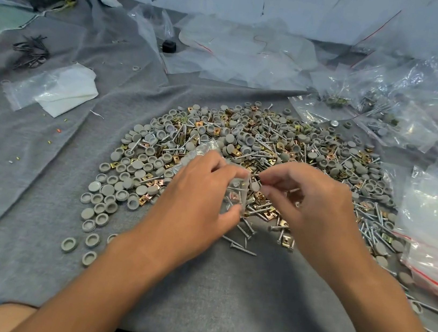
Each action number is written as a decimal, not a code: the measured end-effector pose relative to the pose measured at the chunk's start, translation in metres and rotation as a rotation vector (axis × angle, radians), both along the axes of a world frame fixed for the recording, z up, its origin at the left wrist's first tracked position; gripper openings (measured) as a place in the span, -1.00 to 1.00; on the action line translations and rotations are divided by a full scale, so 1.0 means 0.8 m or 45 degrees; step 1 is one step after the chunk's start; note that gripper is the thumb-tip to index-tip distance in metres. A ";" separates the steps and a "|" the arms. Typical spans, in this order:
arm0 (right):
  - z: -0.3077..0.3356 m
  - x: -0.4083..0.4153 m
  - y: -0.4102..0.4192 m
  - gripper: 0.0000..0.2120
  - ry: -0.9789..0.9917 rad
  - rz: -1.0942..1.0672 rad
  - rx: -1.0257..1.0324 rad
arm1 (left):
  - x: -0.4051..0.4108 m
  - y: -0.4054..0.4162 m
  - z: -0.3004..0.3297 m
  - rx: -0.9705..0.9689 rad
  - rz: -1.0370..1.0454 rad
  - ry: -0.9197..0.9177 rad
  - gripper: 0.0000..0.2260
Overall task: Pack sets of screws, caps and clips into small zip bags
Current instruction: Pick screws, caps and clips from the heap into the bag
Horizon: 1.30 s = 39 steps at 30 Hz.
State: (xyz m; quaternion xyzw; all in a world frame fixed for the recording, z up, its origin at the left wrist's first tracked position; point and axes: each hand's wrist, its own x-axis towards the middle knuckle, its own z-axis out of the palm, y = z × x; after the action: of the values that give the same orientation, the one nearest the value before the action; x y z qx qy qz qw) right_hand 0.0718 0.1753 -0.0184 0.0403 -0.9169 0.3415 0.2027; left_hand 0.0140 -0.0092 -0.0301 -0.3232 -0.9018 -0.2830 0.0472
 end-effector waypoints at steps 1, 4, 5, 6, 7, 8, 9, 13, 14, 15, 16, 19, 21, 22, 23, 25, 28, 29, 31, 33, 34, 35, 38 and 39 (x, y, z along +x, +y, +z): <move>0.000 -0.001 0.008 -0.81 -0.049 -0.035 0.031 | 0.000 0.000 0.000 0.003 -0.001 -0.002 -0.54; -0.010 -0.005 0.017 -0.83 -0.285 0.009 0.327 | 0.000 -0.001 0.002 0.000 -0.003 -0.008 -0.53; -0.013 -0.006 0.014 -0.84 -0.357 0.045 0.420 | 0.000 -0.001 0.002 0.002 -0.003 -0.010 -0.53; -0.017 -0.006 0.009 -0.83 -0.407 0.074 0.473 | 0.000 -0.002 0.002 0.005 -0.004 -0.011 -0.53; -0.020 -0.007 0.004 -0.81 -0.424 0.095 0.499 | 0.000 -0.002 0.002 0.009 -0.005 -0.012 -0.53; -0.023 -0.007 0.000 -0.80 -0.409 0.102 0.520 | 0.000 -0.002 0.002 0.013 -0.005 -0.012 -0.53; -0.024 -0.007 -0.003 -0.81 -0.379 0.099 0.545 | -0.001 -0.003 0.002 0.016 -0.002 -0.014 -0.53; -0.026 -0.009 -0.003 -0.90 -0.334 0.083 0.587 | -0.003 -0.004 0.002 0.004 0.001 -0.014 -0.52; -0.027 -0.010 -0.001 -0.89 -0.331 0.080 0.549 | -0.003 -0.004 0.002 0.008 0.002 -0.016 -0.52; -0.028 -0.011 0.002 -0.89 -0.332 0.064 0.476 | -0.004 -0.005 0.002 0.015 0.002 -0.019 -0.52; -0.029 -0.012 0.004 -0.90 -0.345 0.036 0.388 | -0.004 -0.005 0.002 0.020 0.004 -0.023 -0.52; -0.031 -0.016 0.006 -0.96 -0.383 0.000 0.215 | -0.005 -0.005 0.003 0.028 0.008 -0.017 -0.52; -0.031 -0.018 0.000 -0.91 -0.351 0.068 0.218 | -0.005 -0.005 0.003 0.026 0.008 -0.005 -0.52; -0.032 -0.019 -0.004 -0.89 -0.333 0.103 0.258 | -0.005 -0.005 0.003 0.024 0.008 -0.003 -0.53; -0.032 -0.019 -0.007 -0.88 -0.321 0.127 0.316 | -0.005 -0.005 0.003 0.025 0.008 -0.004 -0.53; -0.031 -0.019 -0.011 -0.83 -0.320 0.138 0.420 | -0.005 -0.005 0.003 0.028 0.006 -0.009 -0.52; -0.030 -0.020 -0.010 -0.80 -0.333 0.151 0.481 | -0.005 -0.006 0.004 0.030 0.006 -0.010 -0.51; -0.030 -0.019 -0.010 -0.81 -0.331 0.162 0.493 | -0.006 -0.006 0.004 0.026 0.008 -0.007 -0.51; -0.030 -0.020 -0.010 -0.83 -0.325 0.173 0.517 | -0.006 -0.006 0.003 0.022 0.011 0.000 -0.51; -0.031 -0.021 -0.010 -0.88 -0.327 0.178 0.540 | -0.006 -0.007 0.003 0.024 0.013 0.000 -0.51; -0.030 -0.021 -0.008 -0.90 -0.313 0.177 0.510 | -0.006 -0.007 0.003 0.023 0.013 -0.005 -0.51; -0.028 -0.020 -0.006 -0.92 -0.279 0.157 0.438 | -0.005 -0.007 0.002 0.021 0.011 -0.010 -0.51; -0.014 -0.018 0.003 -0.92 -0.003 0.007 0.232 | -0.005 -0.008 0.002 0.026 0.012 -0.004 -0.52; -0.008 -0.017 0.003 -0.90 0.105 -0.021 0.211 | -0.005 -0.008 0.002 0.030 0.013 0.008 -0.53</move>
State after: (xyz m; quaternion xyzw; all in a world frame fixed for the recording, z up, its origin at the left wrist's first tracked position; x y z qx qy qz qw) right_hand 0.0586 0.1777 -0.0247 0.0634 -0.9332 0.2607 0.2392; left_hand 0.0097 -0.0154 -0.0282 -0.3189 -0.8999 -0.2923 0.0551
